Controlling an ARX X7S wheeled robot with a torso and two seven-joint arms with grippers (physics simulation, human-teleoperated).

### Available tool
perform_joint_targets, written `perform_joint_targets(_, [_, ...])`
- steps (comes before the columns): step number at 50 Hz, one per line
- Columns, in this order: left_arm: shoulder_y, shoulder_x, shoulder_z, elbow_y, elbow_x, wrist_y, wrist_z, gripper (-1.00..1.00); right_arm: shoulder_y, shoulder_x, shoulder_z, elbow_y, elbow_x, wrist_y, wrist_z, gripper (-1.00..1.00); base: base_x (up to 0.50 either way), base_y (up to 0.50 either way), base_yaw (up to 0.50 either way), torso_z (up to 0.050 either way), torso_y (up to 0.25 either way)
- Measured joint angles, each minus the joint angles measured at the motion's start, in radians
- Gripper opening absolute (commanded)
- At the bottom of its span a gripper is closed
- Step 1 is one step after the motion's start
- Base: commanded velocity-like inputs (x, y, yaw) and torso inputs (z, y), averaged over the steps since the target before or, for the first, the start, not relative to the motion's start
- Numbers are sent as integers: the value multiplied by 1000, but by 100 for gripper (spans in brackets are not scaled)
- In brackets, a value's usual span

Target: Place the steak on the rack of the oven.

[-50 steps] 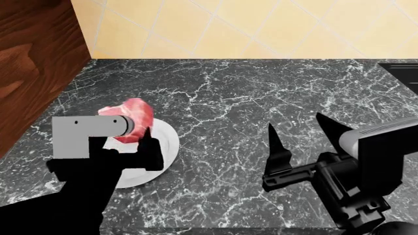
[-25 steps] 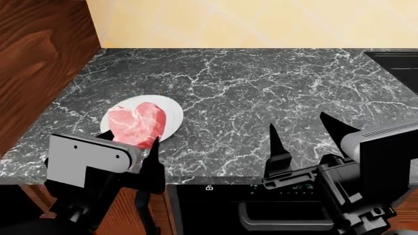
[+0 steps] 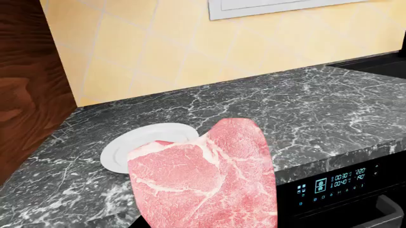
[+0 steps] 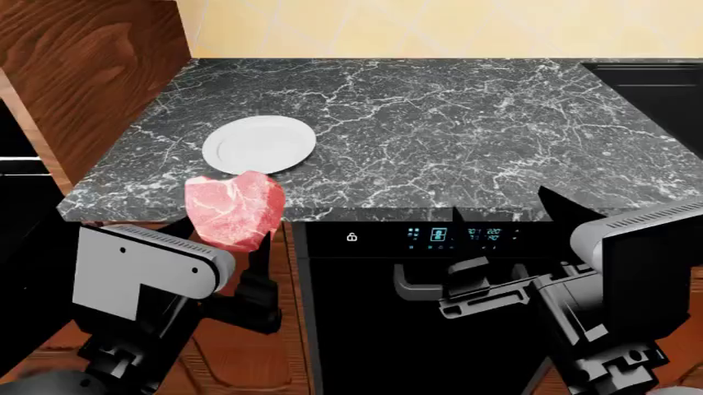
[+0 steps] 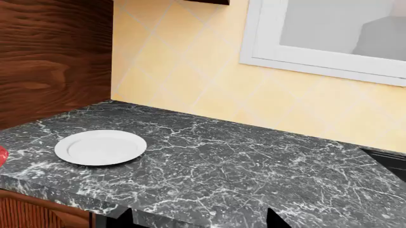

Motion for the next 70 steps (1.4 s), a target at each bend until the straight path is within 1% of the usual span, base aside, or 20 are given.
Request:
perform_joint_targets(11, [-22,-9,-7,9,-14,-11,6,-100,34,8,-20,7,33,15,34,100,-480,0,0,0,0])
perform_joint_targets(18, [-46,-16,-10,26,-32,-28,9,-100,63,18,-32,10,73,28,76,100,-2,0,0,0,0])
perform_joint_targets(23, [-77,-27,-14,39,-62,-52,10,-100,120,29,-57,21,137,52,140,100,0,0,0,0,0])
perform_joint_targets(36, [-181,-64,-29,70,-222,-118,2,-100,295,62,-140,61,351,88,333,100,0,0,0,0,0])
perform_joint_targets(48, [-247,-87,-46,67,-354,-139,19,-100,416,89,-192,81,501,85,442,100,0,0,0,0,0])
perform_joint_targets(58, [-263,-102,-60,67,-398,-133,26,-100,445,105,-198,73,555,72,471,100,0,485,0,0,0])
perform_joint_targets(70, [-270,-109,-68,64,-412,-133,29,-100,439,115,-189,67,564,63,462,100,0,500,0,0,0])
